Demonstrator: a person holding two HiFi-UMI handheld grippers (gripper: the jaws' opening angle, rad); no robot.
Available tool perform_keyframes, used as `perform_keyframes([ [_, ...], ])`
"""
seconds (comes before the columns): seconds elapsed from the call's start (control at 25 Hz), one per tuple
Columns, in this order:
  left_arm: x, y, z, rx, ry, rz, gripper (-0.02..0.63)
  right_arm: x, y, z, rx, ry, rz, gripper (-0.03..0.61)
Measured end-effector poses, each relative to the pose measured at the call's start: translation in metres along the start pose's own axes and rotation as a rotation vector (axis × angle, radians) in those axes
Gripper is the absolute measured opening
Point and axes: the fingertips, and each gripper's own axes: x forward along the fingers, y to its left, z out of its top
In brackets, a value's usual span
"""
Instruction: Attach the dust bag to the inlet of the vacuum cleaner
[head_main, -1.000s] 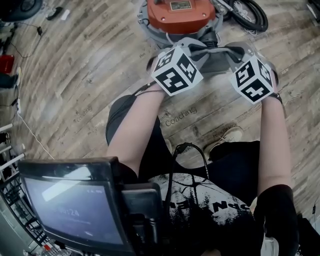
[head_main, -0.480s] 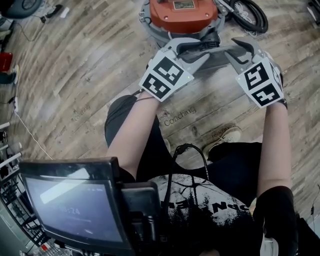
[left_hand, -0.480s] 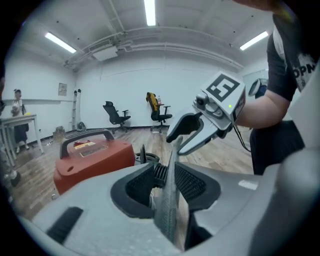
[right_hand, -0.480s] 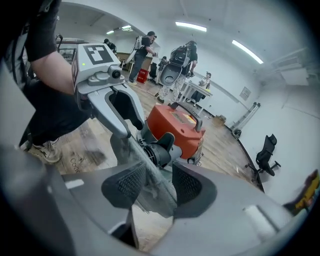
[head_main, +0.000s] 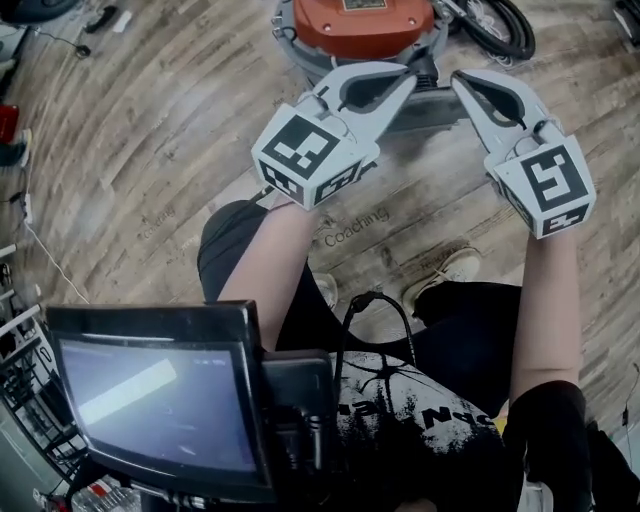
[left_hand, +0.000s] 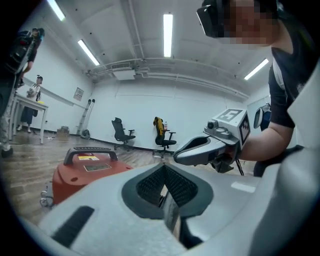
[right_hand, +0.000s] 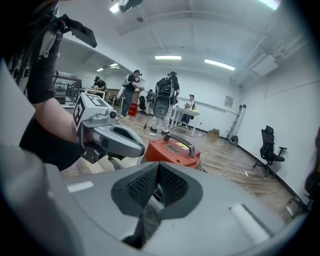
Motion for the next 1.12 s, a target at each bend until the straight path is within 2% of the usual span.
perform_keyframes([
  [0.12, 0.005, -0.004, -0.003, -0.018, -0.009, -0.006, 0.000, 0.001, -0.005, 0.004, 0.027, -0.019, 0.008, 0.006],
  [0.36, -0.002, -0.012, 0.015, -0.022, 0.061, 0.005, 0.000, -0.001, -0.010, 0.036, 0.056, -0.148, 0.062, 0.005],
  [0.52, -0.020, -0.025, 0.050, -0.066, 0.107, -0.005, 0.000, -0.024, 0.005, 0.051, 0.142, -0.079, 0.101, 0.005],
  [0.64, -0.037, -0.040, 0.084, -0.114, 0.151, -0.007, 0.000, -0.043, 0.018, 0.086, 0.180, -0.056, 0.146, 0.005],
  [0.8, -0.068, -0.056, 0.154, -0.182, 0.173, 0.003, 0.000, -0.079, 0.026, 0.159, 0.202, -0.023, 0.194, 0.005],
  [1.0, -0.095, -0.062, 0.216, -0.216, 0.197, 0.051, 0.000, -0.105, 0.031, 0.218, 0.251, -0.022, 0.239, 0.005],
  [1.12, -0.115, -0.069, 0.286, -0.219, 0.192, 0.090, 0.000, -0.134, 0.026, 0.276, 0.258, -0.021, 0.261, 0.005],
])
